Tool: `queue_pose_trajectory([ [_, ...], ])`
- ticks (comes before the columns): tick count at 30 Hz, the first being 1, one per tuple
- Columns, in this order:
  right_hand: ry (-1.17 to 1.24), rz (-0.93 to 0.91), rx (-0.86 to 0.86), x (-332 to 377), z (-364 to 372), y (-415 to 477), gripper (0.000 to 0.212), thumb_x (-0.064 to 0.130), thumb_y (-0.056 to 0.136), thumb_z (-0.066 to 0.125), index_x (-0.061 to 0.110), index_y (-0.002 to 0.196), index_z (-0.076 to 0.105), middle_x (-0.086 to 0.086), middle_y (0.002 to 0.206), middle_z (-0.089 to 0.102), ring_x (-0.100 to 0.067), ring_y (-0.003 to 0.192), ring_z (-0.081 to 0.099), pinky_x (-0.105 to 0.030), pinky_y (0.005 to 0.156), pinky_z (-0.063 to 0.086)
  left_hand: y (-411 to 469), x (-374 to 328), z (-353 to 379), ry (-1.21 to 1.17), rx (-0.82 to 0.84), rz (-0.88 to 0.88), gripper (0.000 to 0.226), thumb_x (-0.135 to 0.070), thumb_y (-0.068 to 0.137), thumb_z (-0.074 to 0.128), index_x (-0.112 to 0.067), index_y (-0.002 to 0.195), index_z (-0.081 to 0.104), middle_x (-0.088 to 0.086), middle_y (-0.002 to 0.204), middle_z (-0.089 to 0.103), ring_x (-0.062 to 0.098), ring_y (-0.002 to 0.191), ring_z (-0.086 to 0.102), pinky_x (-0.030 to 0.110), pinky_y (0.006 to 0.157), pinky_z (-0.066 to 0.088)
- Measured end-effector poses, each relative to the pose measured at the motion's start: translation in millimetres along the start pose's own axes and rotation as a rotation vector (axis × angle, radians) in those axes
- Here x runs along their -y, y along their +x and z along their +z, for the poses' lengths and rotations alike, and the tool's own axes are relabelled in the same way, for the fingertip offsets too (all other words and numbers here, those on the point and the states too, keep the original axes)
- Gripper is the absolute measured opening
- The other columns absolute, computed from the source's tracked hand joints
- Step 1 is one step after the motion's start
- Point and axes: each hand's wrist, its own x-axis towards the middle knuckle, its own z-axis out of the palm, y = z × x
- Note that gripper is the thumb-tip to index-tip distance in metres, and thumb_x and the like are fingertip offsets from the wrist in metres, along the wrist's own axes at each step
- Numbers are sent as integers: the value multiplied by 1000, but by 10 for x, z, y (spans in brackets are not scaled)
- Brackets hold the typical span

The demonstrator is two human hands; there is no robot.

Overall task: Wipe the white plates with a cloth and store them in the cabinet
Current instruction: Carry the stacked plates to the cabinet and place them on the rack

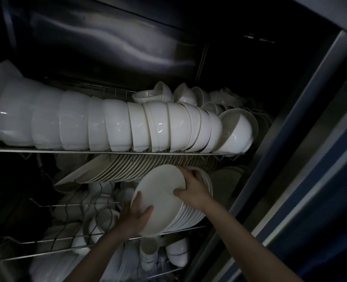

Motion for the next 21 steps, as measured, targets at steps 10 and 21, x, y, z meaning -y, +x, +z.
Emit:
queue_pose_trajectory([
  [10, -77, -5, -60, -21, 193, -62, 82, 37, 88, 62, 41, 154, 14, -14, 163, 2, -37, 150, 0, -49, 117, 19, 100, 113, -84, 86, 29, 89, 77, -64, 94, 39, -42, 152, -6, -1, 164, -10, 21, 151, -6, 49, 121, 6],
  [21, -188, -198, -207, -168, 418, -131, 86, 56, 90, 56, 28, 157, 11, -9, 166, 5, -23, 152, -3, -34, 120, -2, 115, 189, -155, 133, -37, 146, 77, -51, 97, 46, -33, 155, -1, 2, 164, -6, 20, 151, -7, 39, 122, 9],
])
